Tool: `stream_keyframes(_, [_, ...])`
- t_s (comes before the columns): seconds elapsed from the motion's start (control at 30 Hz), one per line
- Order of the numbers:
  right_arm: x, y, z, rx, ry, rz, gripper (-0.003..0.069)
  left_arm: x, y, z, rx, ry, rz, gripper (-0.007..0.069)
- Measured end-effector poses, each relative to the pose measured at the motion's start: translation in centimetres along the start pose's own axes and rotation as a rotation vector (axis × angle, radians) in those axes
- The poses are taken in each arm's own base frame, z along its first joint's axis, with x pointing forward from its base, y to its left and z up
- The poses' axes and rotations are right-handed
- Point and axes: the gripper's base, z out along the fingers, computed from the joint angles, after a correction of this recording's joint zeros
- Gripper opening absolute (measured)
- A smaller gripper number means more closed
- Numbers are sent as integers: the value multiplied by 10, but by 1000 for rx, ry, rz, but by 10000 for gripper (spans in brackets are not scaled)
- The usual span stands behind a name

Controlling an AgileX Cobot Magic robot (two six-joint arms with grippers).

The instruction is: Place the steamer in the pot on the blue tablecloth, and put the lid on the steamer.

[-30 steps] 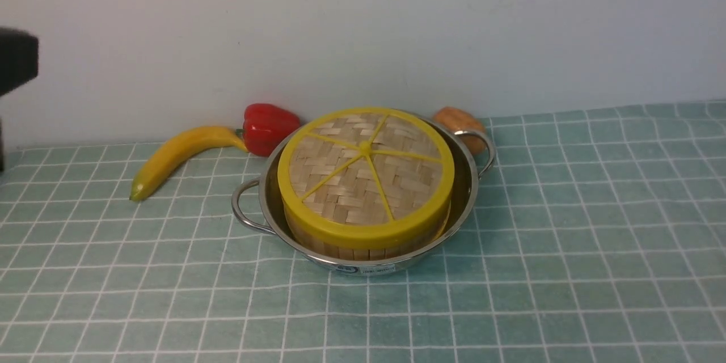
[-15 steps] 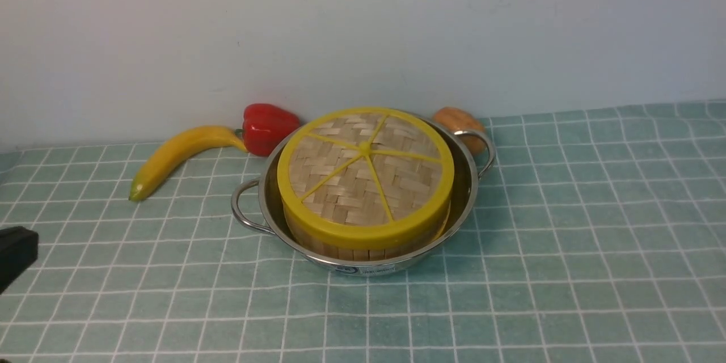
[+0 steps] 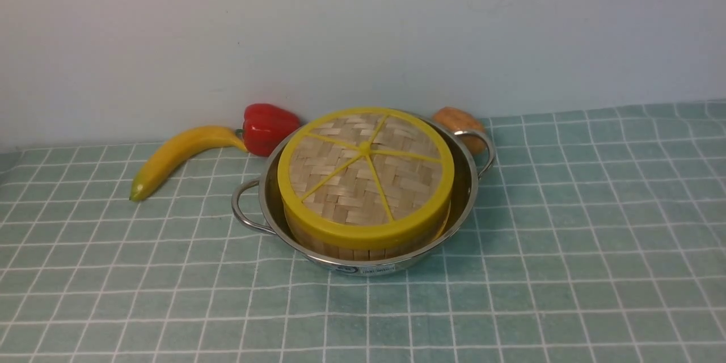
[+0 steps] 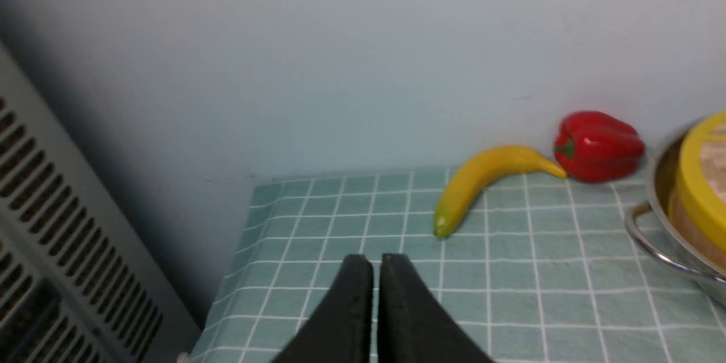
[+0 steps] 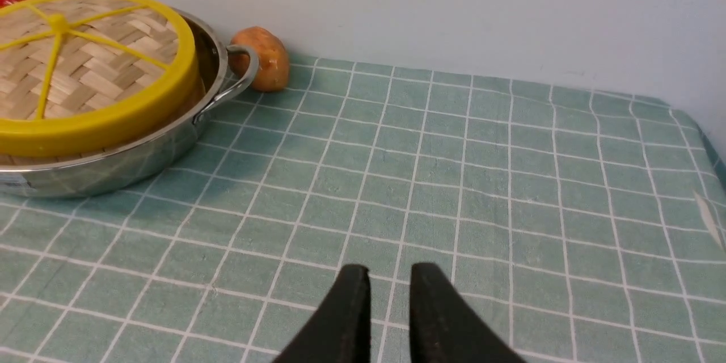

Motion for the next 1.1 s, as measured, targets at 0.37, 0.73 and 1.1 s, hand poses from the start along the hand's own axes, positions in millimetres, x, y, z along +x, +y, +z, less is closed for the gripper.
stream_keyframes(0.37, [0, 0, 0, 0, 0, 0, 169, 25, 2, -19, -61, -106, -93, 22])
stream_keyframes(0.73, [0, 0, 0, 0, 0, 0, 197, 67, -32, 24, 133, -111, -69, 69])
stream_keyframes(1.1, [0, 0, 0, 0, 0, 0, 224, 132, -54, 52, 218, -13, 66, 90])
